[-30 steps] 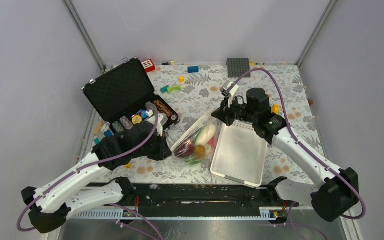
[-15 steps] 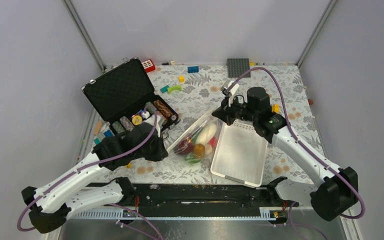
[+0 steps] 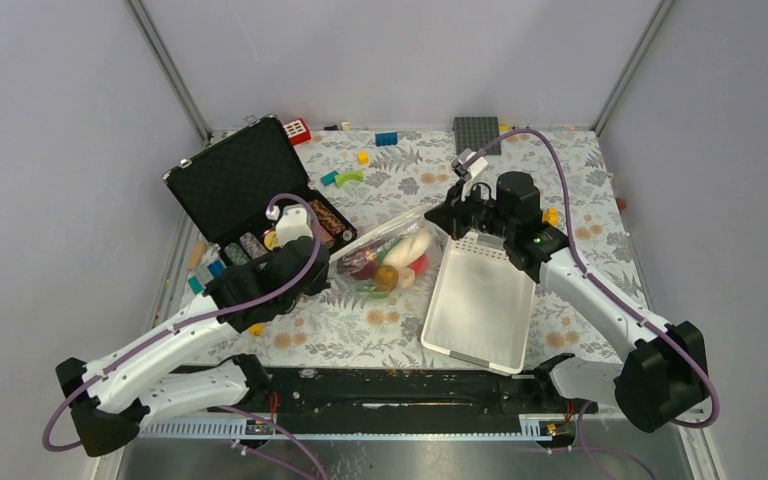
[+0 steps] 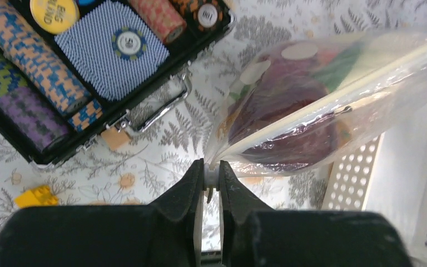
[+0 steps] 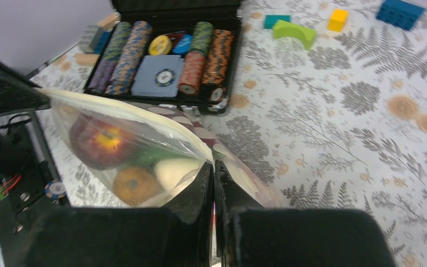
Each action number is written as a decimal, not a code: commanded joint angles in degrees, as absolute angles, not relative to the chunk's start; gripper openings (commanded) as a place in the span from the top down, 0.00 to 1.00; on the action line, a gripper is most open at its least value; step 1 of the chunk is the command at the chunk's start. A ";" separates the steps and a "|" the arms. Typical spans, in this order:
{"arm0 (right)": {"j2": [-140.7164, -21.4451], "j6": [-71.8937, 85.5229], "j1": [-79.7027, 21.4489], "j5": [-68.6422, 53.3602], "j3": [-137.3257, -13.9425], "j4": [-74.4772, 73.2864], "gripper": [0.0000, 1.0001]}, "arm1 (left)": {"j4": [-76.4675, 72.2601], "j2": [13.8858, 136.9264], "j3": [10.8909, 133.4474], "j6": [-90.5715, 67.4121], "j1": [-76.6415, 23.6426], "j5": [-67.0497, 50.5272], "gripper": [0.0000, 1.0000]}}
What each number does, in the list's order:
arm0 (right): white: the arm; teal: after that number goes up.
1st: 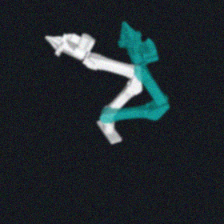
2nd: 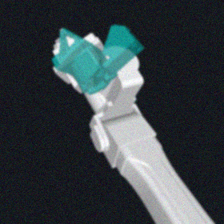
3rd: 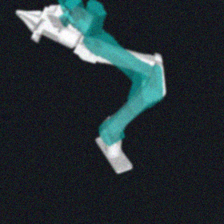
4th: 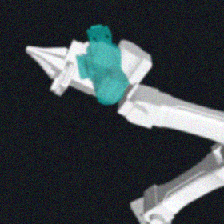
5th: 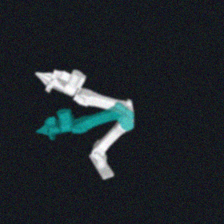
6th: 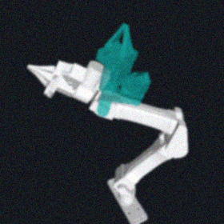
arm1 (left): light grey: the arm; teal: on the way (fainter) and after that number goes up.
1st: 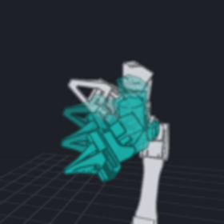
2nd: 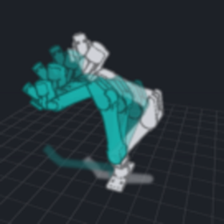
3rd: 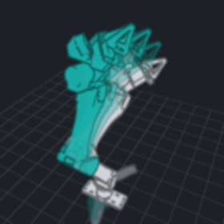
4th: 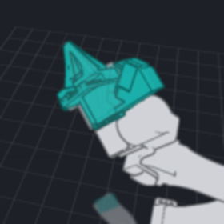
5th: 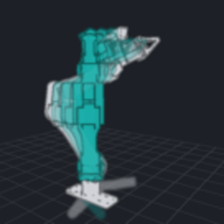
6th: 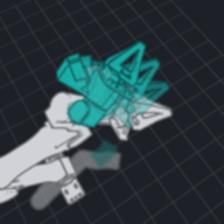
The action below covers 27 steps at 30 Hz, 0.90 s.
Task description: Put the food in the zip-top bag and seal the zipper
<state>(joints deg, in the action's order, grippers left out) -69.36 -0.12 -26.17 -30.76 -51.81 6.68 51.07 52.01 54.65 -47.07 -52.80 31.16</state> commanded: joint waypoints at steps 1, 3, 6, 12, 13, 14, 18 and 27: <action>-70.16 4.93 -24.61 -18.24 -53.57 8.85 1.00 | 41.50 53.85 55.02 -42.45 -50.06 36.93 1.00; -69.74 5.22 -24.65 -14.70 -53.75 6.97 1.00 | 38.74 56.36 55.65 -41.19 -46.90 34.92 1.00; -69.64 5.65 -24.61 -10.86 -54.26 3.56 1.00 | 33.59 60.12 56.58 -38.77 -40.84 30.86 1.00; -74.70 5.69 -24.58 -0.43 -57.13 1.07 0.99 | 20.22 71.20 61.29 -32.62 -30.83 21.60 1.00; -75.88 5.83 -24.42 2.33 -58.06 0.90 0.97 | 19.15 73.75 62.83 -31.88 -29.76 20.30 1.00; -77.34 5.87 -24.29 4.84 -59.14 0.88 0.95 | 18.28 76.60 64.40 -30.99 -28.74 19.85 1.00; -83.46 5.95 -23.12 9.05 -64.34 1.07 0.93 | 19.00 88.63 73.76 -29.36 -25.03 16.75 1.00; -97.33 6.95 -20.78 14.23 -76.69 -1.92 0.56 | 20.61 103.07 88.24 -27.22 -23.16 10.56 0.03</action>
<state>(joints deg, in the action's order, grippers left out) -94.50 6.48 -22.06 7.60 -70.54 0.67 20.62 101.75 82.11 -29.32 -23.57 12.64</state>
